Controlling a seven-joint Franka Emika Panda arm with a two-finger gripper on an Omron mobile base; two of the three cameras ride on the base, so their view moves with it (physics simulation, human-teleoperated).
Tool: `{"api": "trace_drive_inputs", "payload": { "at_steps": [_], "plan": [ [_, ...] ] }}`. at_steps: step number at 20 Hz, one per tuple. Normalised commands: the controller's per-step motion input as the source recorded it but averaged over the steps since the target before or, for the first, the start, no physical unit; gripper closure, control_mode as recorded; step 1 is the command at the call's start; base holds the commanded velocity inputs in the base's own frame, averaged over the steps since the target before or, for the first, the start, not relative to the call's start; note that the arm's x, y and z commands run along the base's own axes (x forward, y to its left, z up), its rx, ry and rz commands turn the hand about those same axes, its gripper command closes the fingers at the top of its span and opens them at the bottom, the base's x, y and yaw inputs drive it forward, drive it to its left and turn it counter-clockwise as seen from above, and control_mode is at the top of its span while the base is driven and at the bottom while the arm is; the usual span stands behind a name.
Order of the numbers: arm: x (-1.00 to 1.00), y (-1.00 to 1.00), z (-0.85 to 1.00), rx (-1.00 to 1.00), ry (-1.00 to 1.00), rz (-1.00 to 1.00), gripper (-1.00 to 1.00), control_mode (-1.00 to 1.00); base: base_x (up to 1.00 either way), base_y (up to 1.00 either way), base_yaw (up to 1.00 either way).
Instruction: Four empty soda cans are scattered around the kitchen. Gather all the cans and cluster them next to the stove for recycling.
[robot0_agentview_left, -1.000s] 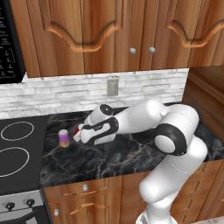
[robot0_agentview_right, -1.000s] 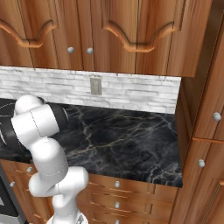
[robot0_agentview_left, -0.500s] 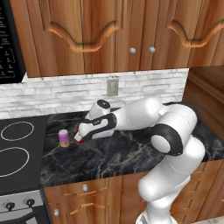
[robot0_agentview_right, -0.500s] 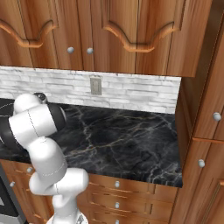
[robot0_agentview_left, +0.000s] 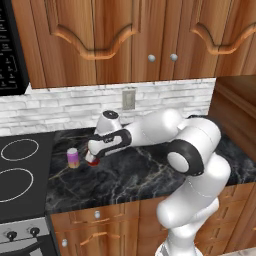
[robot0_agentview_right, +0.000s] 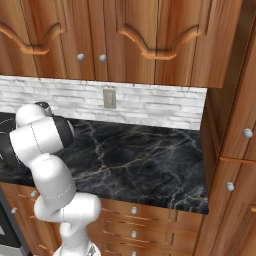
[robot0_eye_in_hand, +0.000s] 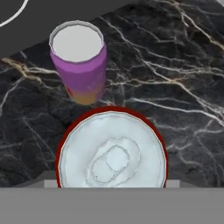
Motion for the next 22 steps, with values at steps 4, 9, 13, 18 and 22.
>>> {"api": "trace_drive_inputs", "payload": {
  "at_steps": [4, 9, 13, 18, 22],
  "plan": [
    [0.09, -0.02, -0.11, 0.00, 0.06, 0.11, 1.00, -1.00, 0.00, 0.00, 0.00],
    [0.00, -0.04, -0.17, -0.02, 0.01, 0.13, 1.00, -1.00, 0.00, 0.00, 0.00],
    [0.02, 0.00, -0.21, -0.05, 0.02, 0.10, 1.00, -1.00, 0.00, 0.00, 0.00],
    [0.09, 0.00, -0.14, -0.03, 0.00, 0.08, 1.00, -1.00, 0.00, 0.00, 0.00],
    [0.16, 0.00, -0.10, 0.00, 0.00, 0.05, 1.00, -1.00, 0.00, 0.00, 0.00]
  ]
}}
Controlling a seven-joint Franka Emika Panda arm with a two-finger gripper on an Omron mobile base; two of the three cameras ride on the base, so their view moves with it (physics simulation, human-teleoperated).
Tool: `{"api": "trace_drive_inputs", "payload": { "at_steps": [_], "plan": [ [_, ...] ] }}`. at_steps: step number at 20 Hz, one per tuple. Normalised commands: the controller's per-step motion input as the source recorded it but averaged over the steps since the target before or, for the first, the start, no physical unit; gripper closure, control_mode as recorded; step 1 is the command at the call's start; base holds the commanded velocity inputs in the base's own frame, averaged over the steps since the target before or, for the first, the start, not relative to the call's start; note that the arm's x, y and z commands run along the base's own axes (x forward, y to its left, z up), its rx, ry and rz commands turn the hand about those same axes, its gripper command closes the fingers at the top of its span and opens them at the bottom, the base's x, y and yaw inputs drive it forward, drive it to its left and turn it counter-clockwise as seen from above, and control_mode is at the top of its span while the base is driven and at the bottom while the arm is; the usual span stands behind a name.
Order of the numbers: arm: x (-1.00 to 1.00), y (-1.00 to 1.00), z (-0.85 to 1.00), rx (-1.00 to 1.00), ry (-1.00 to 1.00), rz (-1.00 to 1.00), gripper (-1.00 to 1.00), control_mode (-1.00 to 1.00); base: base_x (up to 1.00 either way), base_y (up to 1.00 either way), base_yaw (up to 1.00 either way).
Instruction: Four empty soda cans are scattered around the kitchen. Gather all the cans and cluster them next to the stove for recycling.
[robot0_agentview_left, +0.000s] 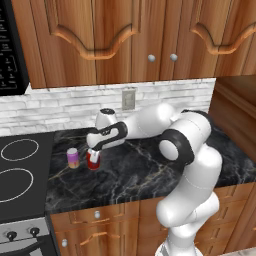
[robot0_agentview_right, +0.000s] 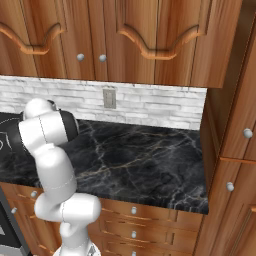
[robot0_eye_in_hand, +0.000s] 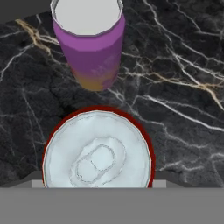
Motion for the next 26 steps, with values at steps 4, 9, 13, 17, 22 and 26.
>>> {"api": "trace_drive_inputs", "payload": {
  "at_steps": [4, 9, 13, 17, 22, 26],
  "plan": [
    [0.10, 0.00, -0.13, -0.02, 0.00, 0.03, 1.00, -1.00, 0.00, 0.00, 0.00],
    [0.09, 0.00, -0.12, -0.04, 0.00, 0.02, 1.00, -1.00, 0.00, 0.00, 0.00],
    [0.06, 0.00, -0.07, -0.04, 0.00, 0.01, 1.00, -1.00, 0.00, 0.00, 0.00],
    [0.00, 0.00, -0.06, -0.02, -0.03, 0.03, 1.00, -1.00, 0.00, 0.00, 0.00],
    [-0.08, 0.00, -0.20, -0.02, -0.01, 0.01, -1.00, -1.00, 0.00, 0.00, 0.00],
    [-0.22, -0.06, -0.26, -0.03, 0.00, 0.00, -1.00, -1.00, 0.00, 0.00, 0.00]
  ]
}}
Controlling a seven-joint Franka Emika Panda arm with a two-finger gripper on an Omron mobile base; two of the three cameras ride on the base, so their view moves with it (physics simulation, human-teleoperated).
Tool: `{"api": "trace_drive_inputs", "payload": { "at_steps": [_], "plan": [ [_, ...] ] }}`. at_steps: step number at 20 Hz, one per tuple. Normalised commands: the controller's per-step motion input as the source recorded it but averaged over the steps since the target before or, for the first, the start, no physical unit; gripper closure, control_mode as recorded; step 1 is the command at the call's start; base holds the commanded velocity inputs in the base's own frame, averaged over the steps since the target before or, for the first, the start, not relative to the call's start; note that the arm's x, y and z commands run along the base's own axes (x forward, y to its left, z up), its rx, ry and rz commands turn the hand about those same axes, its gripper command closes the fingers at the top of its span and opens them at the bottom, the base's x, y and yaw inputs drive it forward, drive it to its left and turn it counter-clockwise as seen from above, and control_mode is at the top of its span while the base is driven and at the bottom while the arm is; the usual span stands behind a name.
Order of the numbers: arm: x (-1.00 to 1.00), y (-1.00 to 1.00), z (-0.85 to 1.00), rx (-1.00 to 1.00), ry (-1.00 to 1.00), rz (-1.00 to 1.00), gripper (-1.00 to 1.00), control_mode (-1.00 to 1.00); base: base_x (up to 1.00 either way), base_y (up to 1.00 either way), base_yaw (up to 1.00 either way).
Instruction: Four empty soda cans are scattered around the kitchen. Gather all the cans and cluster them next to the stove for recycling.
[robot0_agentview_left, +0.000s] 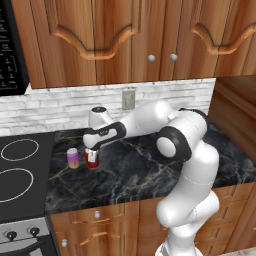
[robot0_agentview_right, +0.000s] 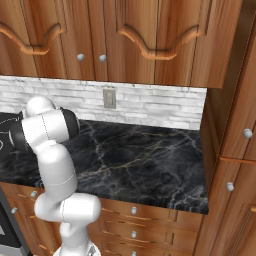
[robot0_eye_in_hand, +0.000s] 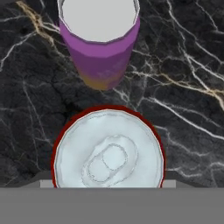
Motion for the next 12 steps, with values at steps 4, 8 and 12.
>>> {"api": "trace_drive_inputs", "payload": {
  "at_steps": [4, 8, 12],
  "plan": [
    [-0.13, -0.11, -0.09, 0.00, 0.00, 0.00, -1.00, -1.00, 0.00, 0.00, 0.00],
    [-0.15, -0.15, -0.01, 0.00, 0.00, 0.00, -1.00, -1.00, 0.00, 0.00, 0.00],
    [-0.17, -0.14, 0.00, 0.00, 0.00, 0.00, -1.00, -1.00, 0.00, 0.00, 0.00]
  ]
}}
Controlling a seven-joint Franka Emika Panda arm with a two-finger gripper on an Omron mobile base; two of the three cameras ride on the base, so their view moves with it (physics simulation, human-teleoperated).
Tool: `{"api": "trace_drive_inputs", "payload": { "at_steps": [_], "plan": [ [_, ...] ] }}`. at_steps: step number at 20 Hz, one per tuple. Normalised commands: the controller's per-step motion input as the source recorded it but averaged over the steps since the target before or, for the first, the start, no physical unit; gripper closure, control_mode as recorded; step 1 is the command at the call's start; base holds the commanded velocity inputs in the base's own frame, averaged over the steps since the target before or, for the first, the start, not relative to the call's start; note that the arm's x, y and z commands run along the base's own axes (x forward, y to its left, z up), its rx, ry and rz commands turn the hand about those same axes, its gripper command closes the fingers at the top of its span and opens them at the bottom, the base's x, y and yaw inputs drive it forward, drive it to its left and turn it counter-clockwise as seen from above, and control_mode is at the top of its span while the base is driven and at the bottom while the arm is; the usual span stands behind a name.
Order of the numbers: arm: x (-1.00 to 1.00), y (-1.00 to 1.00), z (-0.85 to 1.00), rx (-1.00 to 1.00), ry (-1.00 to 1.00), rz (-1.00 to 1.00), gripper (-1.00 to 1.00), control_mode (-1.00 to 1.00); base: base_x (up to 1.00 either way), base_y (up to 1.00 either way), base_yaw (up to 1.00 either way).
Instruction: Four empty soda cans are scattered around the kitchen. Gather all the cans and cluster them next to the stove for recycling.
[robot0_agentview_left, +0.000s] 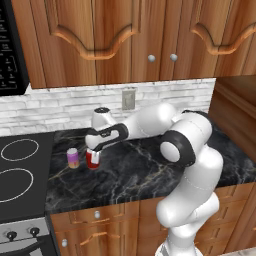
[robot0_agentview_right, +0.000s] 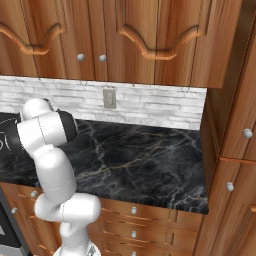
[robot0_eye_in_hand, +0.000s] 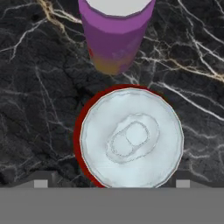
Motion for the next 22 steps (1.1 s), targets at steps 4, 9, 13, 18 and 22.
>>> {"api": "trace_drive_inputs", "payload": {
  "at_steps": [4, 9, 13, 18, 22],
  "plan": [
    [-0.07, -0.05, 0.14, 0.01, 0.00, 0.00, -1.00, -1.00, 0.00, 0.00, 0.00],
    [-0.07, 0.00, 0.31, 0.00, -0.02, 0.00, -1.00, -1.00, 0.00, 0.00, 0.00],
    [-0.22, -0.02, 0.32, 0.00, -0.03, -0.04, -1.00, -1.00, 0.00, 0.00, 0.00],
    [-0.34, -0.07, 0.19, 0.00, -0.03, -0.13, -1.00, -1.00, 0.00, 0.00, 0.00],
    [-0.43, -0.20, 0.13, 0.00, -0.05, -0.17, -1.00, -1.00, 0.00, 0.00, 0.00]
  ]
}}
